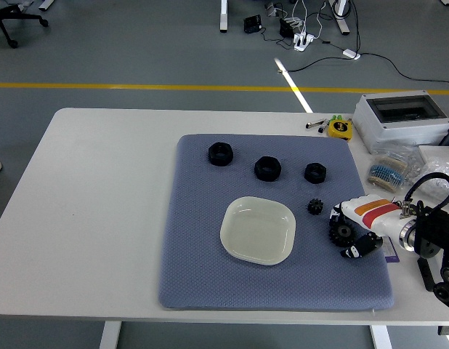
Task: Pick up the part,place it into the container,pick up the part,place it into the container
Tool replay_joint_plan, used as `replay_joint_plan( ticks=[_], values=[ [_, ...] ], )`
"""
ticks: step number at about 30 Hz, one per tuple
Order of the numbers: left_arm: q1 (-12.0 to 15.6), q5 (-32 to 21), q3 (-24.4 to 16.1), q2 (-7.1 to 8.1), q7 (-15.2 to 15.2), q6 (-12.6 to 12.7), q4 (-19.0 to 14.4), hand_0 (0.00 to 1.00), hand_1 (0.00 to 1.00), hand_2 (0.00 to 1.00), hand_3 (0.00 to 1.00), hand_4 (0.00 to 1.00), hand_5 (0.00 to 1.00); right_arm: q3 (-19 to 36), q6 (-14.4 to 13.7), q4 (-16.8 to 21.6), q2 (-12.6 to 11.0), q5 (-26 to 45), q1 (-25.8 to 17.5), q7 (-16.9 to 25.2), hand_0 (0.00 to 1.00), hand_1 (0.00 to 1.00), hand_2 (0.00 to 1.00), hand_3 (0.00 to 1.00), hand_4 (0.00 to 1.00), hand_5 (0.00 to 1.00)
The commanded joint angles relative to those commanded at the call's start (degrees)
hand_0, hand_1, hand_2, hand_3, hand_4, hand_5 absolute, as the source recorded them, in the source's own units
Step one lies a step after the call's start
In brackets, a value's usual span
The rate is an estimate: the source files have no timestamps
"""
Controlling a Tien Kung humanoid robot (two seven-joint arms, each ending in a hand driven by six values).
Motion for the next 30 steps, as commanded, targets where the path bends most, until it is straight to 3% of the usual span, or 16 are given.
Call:
replay_joint_plan(
  ticks=[3,4,9,10,15,16,18,30],
  values=[
    [0.0,0.29,-0.19,-0.03,0.08,-0.07,-0.01,0.661,0.538,0.569,0.562,0.64,0.613,-0.23,-0.55,-0.54,0.16,0.92,0.26,-0.07,0.548,0.541,0.527,0.528,0.718,0.201],
    [-0.01,0.33,-0.19,-0.02,0.08,-0.1,-0.02,0.661,0.538,0.572,0.563,0.639,0.612,-0.3,-0.71,-0.73,0.21,1.15,0.36,-0.11,0.482,0.478,0.492,0.487,0.636,0.244],
    [-0.12,0.49,-0.25,-0.01,0.1,-0.16,-0.04,0.661,0.538,0.572,0.563,0.639,0.612,-0.59,-1.3,-1.44,0.25,1.69,0.88,-0.32,0.482,0.478,0.492,0.487,0.636,0.244],
    [-0.12,0.43,-0.21,0.0,0.09,-0.16,-0.05,0.661,0.538,0.572,0.563,0.639,0.612,-0.6,-1.39,-1.51,0.24,1.76,0.92,-0.34,0.451,0.44,0.468,0.472,0.586,0.306],
    [-0.15,0.43,-0.18,0.02,0.09,-0.2,-0.06,0.661,0.538,0.572,0.563,0.639,0.612,-0.69,-1.47,-1.68,0.23,2.21,0.97,-0.31,0.451,0.44,0.468,0.472,0.586,0.306],
    [-0.14,0.41,-0.17,0.02,0.1,-0.19,-0.07,0.662,0.537,0.572,0.563,0.64,0.614,-0.69,-1.59,-1.57,0.22,2.28,0.95,-0.28,0.367,0.415,0.449,0.463,0.657,0.244],
    [-0.13,0.37,-0.16,0.01,0.1,-0.18,-0.06,0.662,0.537,0.572,0.563,0.64,0.614,-0.54,-1.82,-1.1,0.19,2.3,0.87,-0.26,0.367,0.415,0.449,0.463,0.657,0.244],
    [0.0,-0.03,0.11,-0.01,0.01,-0.01,0.0,0.662,0.538,0.573,0.563,0.638,0.61,1.07,-2.9,7.59,1.15,-0.21,1.59,-1.19,0.351,0.402,0.436,0.458,0.669,0.208]
  ],
)
